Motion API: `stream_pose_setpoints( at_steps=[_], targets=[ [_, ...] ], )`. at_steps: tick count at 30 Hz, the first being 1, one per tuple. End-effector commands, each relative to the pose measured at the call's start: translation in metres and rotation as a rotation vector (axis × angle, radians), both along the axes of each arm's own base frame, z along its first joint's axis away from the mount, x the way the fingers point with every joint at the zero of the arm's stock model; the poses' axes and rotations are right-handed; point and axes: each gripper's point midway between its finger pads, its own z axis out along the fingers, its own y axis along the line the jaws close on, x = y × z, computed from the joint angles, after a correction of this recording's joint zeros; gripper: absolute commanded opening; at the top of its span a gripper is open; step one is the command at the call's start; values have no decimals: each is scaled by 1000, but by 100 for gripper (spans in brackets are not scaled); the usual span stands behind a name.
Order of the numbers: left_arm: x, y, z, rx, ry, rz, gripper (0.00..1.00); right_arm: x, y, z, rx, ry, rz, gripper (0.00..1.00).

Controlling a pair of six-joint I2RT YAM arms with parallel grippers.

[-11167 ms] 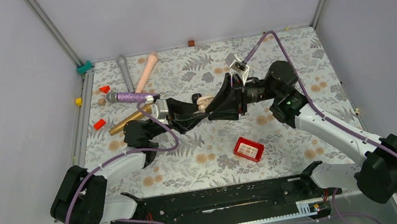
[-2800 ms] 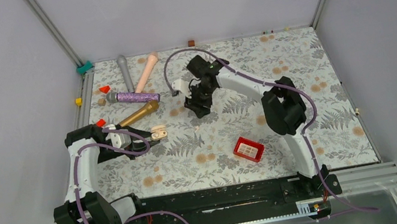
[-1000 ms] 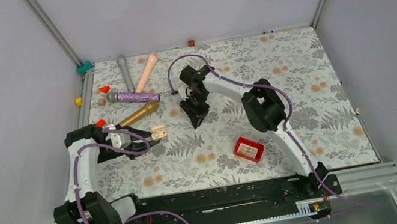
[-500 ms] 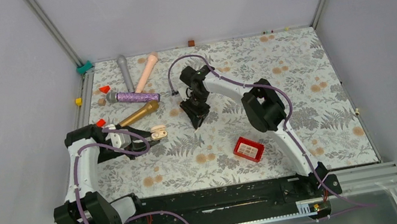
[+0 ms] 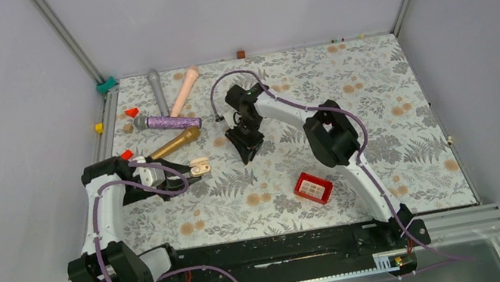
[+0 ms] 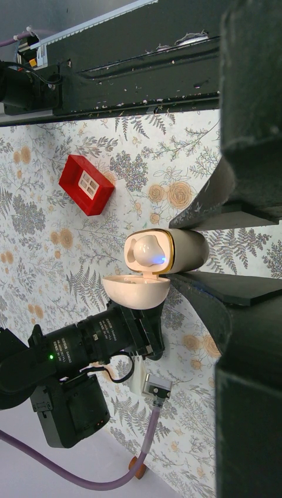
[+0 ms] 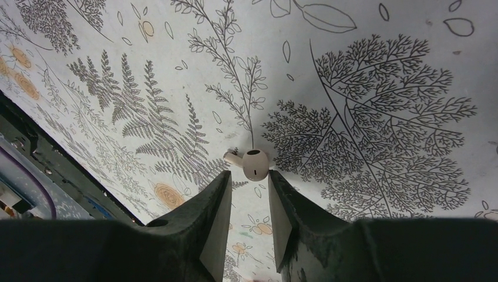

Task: Insert the wireless bluetooth earbuds into the charging case
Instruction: Pick up the earbud from the center of the board.

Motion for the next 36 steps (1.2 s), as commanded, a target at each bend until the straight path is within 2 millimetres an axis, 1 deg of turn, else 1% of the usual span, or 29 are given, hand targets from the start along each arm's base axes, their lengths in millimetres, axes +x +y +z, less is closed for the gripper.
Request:
stream_pose_setpoints(
  at_steps=[1,12,14,15,16,18,21,25,30,36],
  targets=[
    [9,-1,34,-90,-158,44,0,-7,6,0,-20,4,9,38],
    [8,-1,34,-89,-160,44,0,-8,7,-2,-48,-30,29,35],
    [8,-1,34,-89,-160,44,0,-7,7,-2,-49,-36,31,31],
    [8,-1,34,-89,-162,43,0,-8,8,-2,-47,-36,34,25],
    [8,-1,34,-89,-162,43,0,-8,9,-1,-42,-35,37,22],
    [8,-1,34,-87,-162,42,0,-9,10,-1,-26,-28,51,21],
    [8,-1,34,-89,-159,44,0,-11,14,8,15,-35,91,20],
    [9,-1,33,-89,-160,45,0,-4,16,31,64,-113,131,21],
    [11,-1,33,-92,-147,44,0,1,17,70,143,-238,168,20],
    [12,-1,37,-92,-148,43,0,2,1,121,176,-406,220,21]
  ],
)
